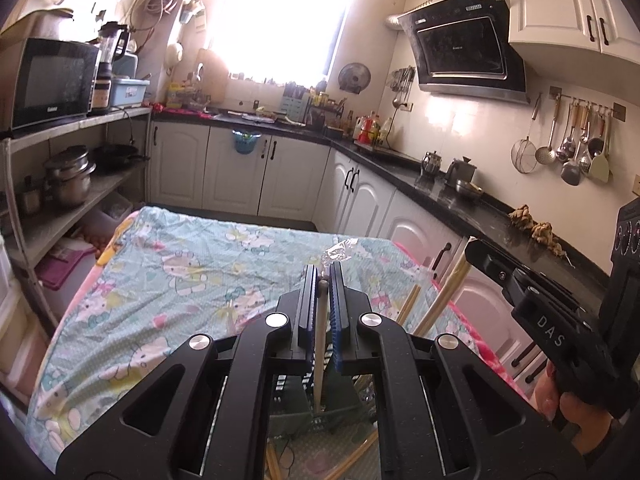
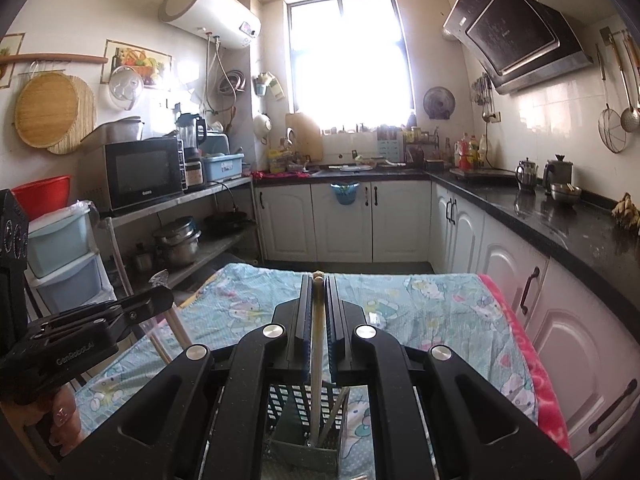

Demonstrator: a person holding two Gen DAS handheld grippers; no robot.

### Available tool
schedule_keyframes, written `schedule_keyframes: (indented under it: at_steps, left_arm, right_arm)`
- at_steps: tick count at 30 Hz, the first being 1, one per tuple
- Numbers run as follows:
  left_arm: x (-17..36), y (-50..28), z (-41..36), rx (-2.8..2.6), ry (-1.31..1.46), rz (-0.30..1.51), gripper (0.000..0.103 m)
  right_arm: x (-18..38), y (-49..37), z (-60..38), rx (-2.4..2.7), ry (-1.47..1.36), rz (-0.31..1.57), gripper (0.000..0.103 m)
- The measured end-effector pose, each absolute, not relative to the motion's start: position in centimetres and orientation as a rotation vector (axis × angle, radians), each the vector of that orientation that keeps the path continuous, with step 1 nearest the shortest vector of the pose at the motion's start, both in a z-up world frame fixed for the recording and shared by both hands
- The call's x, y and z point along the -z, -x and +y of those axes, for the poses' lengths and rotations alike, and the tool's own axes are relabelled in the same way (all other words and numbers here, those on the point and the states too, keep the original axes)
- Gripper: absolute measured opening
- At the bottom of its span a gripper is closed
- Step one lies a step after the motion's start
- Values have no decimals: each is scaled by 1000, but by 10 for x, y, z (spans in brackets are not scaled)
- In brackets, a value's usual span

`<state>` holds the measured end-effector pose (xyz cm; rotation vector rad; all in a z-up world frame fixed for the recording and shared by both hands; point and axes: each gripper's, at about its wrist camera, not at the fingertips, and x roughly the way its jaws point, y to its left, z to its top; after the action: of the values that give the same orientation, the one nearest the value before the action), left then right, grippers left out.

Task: Organize utensils
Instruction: 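Lower the left chopstick into the caddy while the right tool lowers its chopstick in, then open the left gripper while the right gripper opens, releasing both chopsticks, then withdraw both tools up from the caddy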

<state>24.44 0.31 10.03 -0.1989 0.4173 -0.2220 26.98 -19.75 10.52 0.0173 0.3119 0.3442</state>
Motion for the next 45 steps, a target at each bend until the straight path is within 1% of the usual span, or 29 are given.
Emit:
schedule_keyframes:
  at_steps: [5, 7, 9, 11, 13, 15, 17, 18, 21, 23, 24, 26, 27, 29, 30, 34, 37, 39, 45]
  left_arm:
    - [-92, -244, 6, 222, 207, 437, 4]
    - [-91, -243, 6, 221, 209, 443, 7]
    - [-92, -242, 7, 222, 209, 443, 12]
    - [-92, -240, 8, 220, 207, 442, 18]
    - [-93, -238, 10, 217, 207, 440, 22]
    - [-96, -235, 12, 217, 212, 436, 27]
    - [-98, -231, 14, 217, 212, 432, 34]
    - [-99, -230, 14, 216, 212, 431, 35]
    - [-101, -224, 18, 212, 218, 424, 43]
    - [-103, -222, 19, 210, 223, 419, 50]
    - [-104, -221, 21, 207, 225, 417, 53]
    - [-106, -217, 24, 204, 231, 412, 61]
    - [-108, -214, 25, 205, 236, 406, 64]
    - [-110, -210, 27, 204, 240, 397, 73]
    - [-112, -207, 29, 200, 242, 392, 75]
    - [-117, -199, 32, 195, 251, 378, 89]
    - [-120, -192, 34, 190, 253, 372, 92]
    - [-121, -189, 35, 187, 256, 371, 92]
    - [-121, -178, 38, 185, 270, 377, 92]
  right_arm:
    - [-98, -272, -197, -333, -22, 338, 7]
    - [-95, -272, -198, -331, -27, 350, 12]
    - [-93, -271, -200, -330, -33, 356, 25]
    - [-93, -270, -201, -328, -32, 358, 26]
    - [-93, -268, -202, -326, -29, 364, 28]
    - [-93, -265, -204, -324, -29, 367, 33]
    - [-95, -262, -206, -324, -25, 370, 37]
    - [-95, -261, -207, -324, -23, 370, 39]
    - [-97, -256, -210, -321, -11, 368, 43]
    - [-98, -254, -212, -319, -8, 369, 46]
    - [-99, -253, -213, -320, -8, 371, 47]
    - [-100, -250, -214, -321, -8, 372, 48]
    - [-100, -251, -213, -320, -7, 370, 48]
    - [-101, -247, -214, -321, -6, 368, 50]
    - [-101, -245, -215, -322, -5, 367, 51]
    - [-102, -237, -216, -324, -1, 361, 55]
    - [-104, -231, -217, -326, 1, 358, 57]
    - [-105, -230, -218, -329, 0, 357, 62]
    - [-106, -217, -216, -335, 14, 357, 65]
